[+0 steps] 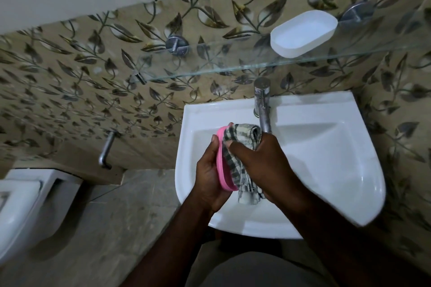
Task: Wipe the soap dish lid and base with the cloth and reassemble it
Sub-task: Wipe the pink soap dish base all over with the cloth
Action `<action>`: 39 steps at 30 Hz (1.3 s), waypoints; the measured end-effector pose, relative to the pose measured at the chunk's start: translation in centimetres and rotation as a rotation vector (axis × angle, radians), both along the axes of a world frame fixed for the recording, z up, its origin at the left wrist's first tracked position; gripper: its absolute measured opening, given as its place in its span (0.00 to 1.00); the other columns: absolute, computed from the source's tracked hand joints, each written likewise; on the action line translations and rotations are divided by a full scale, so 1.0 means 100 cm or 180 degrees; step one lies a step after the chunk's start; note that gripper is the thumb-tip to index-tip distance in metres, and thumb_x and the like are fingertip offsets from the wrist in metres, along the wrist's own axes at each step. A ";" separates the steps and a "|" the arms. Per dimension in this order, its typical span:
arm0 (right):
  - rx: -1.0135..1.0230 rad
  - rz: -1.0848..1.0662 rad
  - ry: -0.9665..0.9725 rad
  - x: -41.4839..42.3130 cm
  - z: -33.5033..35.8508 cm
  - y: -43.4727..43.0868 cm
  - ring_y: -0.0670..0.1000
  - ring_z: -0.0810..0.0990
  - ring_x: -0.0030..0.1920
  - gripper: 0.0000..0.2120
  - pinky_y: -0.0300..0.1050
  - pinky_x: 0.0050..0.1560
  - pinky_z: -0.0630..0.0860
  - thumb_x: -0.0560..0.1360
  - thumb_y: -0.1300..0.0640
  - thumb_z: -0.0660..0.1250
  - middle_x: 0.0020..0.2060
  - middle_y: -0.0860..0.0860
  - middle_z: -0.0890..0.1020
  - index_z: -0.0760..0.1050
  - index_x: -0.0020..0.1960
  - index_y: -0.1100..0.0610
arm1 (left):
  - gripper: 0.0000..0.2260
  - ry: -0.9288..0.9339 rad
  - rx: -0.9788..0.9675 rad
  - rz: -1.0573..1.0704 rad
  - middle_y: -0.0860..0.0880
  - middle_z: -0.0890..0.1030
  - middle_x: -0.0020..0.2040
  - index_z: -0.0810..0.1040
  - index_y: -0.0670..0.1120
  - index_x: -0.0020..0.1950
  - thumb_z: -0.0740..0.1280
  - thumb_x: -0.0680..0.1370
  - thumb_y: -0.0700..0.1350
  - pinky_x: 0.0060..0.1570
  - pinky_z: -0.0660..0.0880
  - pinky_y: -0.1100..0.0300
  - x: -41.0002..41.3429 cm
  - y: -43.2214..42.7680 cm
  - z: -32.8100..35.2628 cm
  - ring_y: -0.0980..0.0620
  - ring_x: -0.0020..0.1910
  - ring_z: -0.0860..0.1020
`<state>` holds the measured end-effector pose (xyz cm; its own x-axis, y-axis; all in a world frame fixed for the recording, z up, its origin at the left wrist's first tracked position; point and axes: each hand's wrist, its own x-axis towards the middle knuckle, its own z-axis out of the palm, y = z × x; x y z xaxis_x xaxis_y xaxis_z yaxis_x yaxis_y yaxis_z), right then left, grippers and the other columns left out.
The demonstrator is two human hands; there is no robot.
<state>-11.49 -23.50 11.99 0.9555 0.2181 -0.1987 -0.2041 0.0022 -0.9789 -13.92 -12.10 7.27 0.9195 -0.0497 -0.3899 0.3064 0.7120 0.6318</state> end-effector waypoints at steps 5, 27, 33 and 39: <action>-0.0329 0.0687 0.0057 -0.013 -0.004 -0.002 0.51 0.86 0.41 0.03 0.58 0.48 0.82 0.73 0.57 0.70 0.38 0.53 0.86 0.82 0.46 0.55 | 0.28 -0.0275 0.0072 0.0060 0.41 0.81 0.56 0.77 0.47 0.66 0.75 0.68 0.56 0.55 0.78 0.51 0.006 0.008 0.008 0.44 0.52 0.81; 0.0307 0.0141 0.0131 0.016 0.022 0.013 0.54 0.87 0.41 0.07 0.59 0.49 0.82 0.71 0.55 0.71 0.40 0.54 0.87 0.83 0.47 0.56 | 0.39 -0.0350 0.1072 0.0141 0.36 0.76 0.67 0.66 0.42 0.75 0.61 0.72 0.68 0.63 0.73 0.45 0.021 0.008 0.024 0.40 0.64 0.77; -0.0003 0.0727 0.0226 0.019 0.016 0.009 0.58 0.86 0.41 0.07 0.63 0.48 0.82 0.72 0.55 0.71 0.40 0.58 0.86 0.83 0.48 0.58 | 0.21 -0.0401 0.1029 0.0096 0.44 0.85 0.52 0.83 0.54 0.57 0.57 0.76 0.62 0.56 0.77 0.49 0.024 0.016 0.029 0.45 0.52 0.83; 0.0700 0.0407 0.0141 0.024 0.026 0.017 0.56 0.86 0.46 0.06 0.59 0.53 0.81 0.76 0.59 0.70 0.44 0.57 0.87 0.82 0.52 0.57 | 0.24 -0.0342 0.1092 0.0328 0.39 0.82 0.58 0.80 0.45 0.61 0.63 0.76 0.62 0.61 0.75 0.46 0.031 0.014 0.036 0.40 0.59 0.79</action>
<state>-9.07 -21.76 14.55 0.9088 0.3791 -0.1743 -0.2592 0.1854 -0.9479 -10.77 -10.70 10.86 0.9495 0.1621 -0.2687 0.1630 0.4769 0.8637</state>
